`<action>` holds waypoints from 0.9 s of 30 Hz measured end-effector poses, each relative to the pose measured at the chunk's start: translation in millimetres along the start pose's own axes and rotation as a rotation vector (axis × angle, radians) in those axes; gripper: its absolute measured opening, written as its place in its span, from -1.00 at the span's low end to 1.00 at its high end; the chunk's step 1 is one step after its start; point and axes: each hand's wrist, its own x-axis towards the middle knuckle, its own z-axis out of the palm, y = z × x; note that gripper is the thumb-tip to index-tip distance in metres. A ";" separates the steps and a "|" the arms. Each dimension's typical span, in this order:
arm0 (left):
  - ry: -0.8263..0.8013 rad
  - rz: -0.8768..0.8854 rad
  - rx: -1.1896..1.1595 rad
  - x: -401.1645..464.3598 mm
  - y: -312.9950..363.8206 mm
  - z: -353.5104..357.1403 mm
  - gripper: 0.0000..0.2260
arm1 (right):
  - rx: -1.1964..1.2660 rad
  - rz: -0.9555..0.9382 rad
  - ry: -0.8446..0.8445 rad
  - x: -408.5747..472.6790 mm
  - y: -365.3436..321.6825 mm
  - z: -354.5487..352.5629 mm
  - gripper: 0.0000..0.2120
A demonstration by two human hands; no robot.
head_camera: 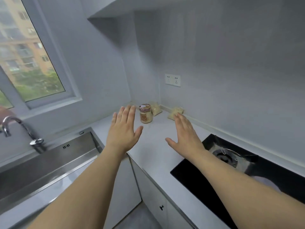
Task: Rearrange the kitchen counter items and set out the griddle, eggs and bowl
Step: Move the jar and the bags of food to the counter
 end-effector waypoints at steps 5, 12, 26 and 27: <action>-0.040 0.001 0.017 63.4 -59.0 31.0 -0.29 | 0.042 0.017 -0.020 86.7 8.1 38.2 -0.19; -0.040 -0.083 -0.061 139.9 -117.2 62.9 -0.33 | 0.075 0.004 -0.044 189.2 13.5 76.4 -0.18; -0.233 -0.062 -0.140 258.8 -195.8 144.4 -0.24 | 0.086 0.111 -0.105 311.4 38.9 144.7 -0.17; -0.253 -0.064 -0.149 265.7 -198.3 148.5 -0.23 | 0.092 0.125 -0.113 316.0 39.6 147.5 -0.16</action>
